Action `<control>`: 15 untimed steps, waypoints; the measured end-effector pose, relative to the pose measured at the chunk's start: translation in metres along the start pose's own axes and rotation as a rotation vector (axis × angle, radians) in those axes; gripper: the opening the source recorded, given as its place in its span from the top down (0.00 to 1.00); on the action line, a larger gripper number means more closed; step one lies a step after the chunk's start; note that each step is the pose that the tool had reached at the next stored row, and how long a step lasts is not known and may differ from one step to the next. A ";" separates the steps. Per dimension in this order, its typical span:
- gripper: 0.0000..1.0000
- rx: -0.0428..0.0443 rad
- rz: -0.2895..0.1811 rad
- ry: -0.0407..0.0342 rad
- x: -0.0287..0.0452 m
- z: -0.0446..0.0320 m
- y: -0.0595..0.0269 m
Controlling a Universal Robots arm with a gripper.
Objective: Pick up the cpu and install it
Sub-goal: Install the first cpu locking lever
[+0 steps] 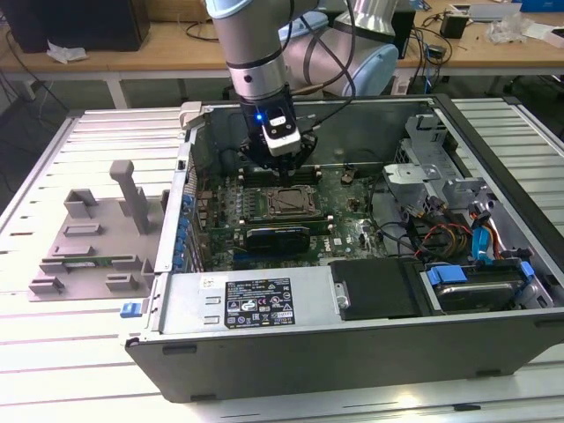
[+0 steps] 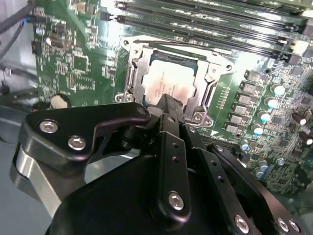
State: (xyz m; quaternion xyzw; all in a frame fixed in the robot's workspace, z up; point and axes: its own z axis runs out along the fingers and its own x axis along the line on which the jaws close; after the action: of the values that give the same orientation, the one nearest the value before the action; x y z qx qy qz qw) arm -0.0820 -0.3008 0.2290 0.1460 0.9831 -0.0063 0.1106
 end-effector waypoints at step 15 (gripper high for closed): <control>0.89 -0.0061 -0.134 0.0722 -0.0010 0.0013 0.0003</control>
State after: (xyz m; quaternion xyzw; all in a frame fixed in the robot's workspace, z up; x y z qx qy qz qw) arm -0.0806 -0.3008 0.2279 0.0796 0.9940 -0.0054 0.0748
